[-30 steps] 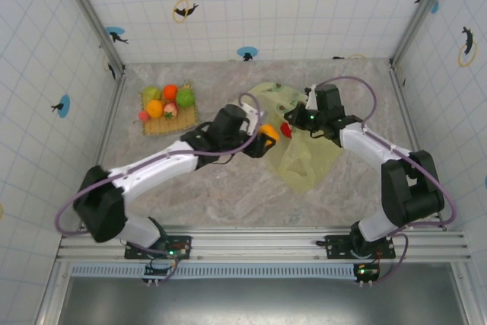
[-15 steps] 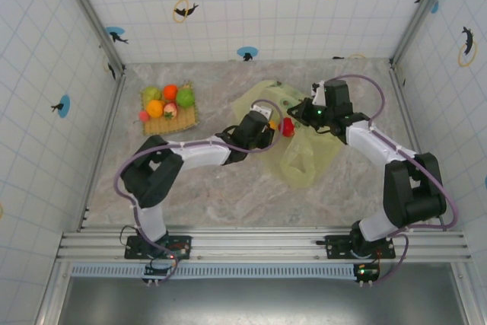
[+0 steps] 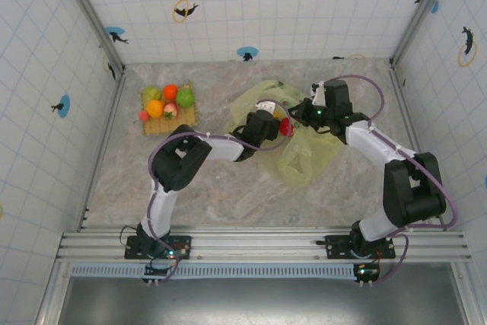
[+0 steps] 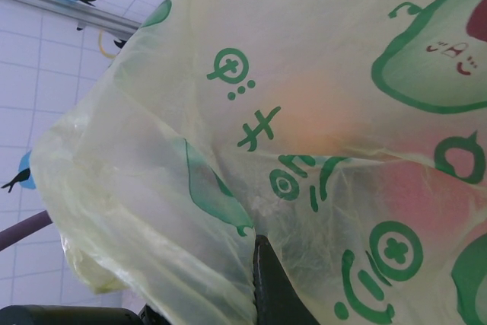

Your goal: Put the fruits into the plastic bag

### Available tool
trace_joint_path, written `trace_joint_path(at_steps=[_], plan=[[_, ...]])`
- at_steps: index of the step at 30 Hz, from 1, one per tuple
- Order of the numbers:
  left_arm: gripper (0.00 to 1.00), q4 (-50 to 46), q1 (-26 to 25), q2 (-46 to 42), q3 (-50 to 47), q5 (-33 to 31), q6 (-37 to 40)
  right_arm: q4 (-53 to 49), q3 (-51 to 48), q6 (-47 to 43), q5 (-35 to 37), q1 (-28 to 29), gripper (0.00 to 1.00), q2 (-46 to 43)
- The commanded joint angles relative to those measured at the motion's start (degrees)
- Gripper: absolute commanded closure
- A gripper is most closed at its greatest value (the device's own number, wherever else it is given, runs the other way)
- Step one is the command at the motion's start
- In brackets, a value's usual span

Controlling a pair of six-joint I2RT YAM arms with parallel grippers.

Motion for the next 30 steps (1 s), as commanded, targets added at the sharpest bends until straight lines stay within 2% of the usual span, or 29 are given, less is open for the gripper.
trace_joint_path(at_steps=[1, 7, 12, 17, 27, 30], plan=[[0.21, 3.8, 0.3, 0.3, 1.0, 2.0, 0.5, -0.5, 0.9, -1.3, -0.1, -0.2, 1.0, 0.7], [0.16, 3.4, 0.4, -3.9, -2.5, 4.3, -0.1, -1.0, 0.3, -2.3, 0.6, -0.4, 1.0, -0.1], [0.16, 0.7, 0.4, -11.7, -7.7, 9.9, -1.8, -2.6, 0.3, -4.0, 2.6, -1.3, 1.0, -0.8], [0.17, -3.2, 0.4, -19.6, -12.7, 21.5, -3.1, -2.6, -0.1, -4.5, 3.1, -1.4, 1.0, -0.3], [0.19, -11.7, 0.5, -29.4, -17.3, 40.2, -3.6, -2.3, -0.7, -5.0, 3.2, -2.0, 1.0, 1.2], [0.19, -12.7, 0.4, -33.2, -19.4, 46.2, -5.9, -2.4, -0.9, -5.4, 3.3, -2.1, 1.0, 1.7]])
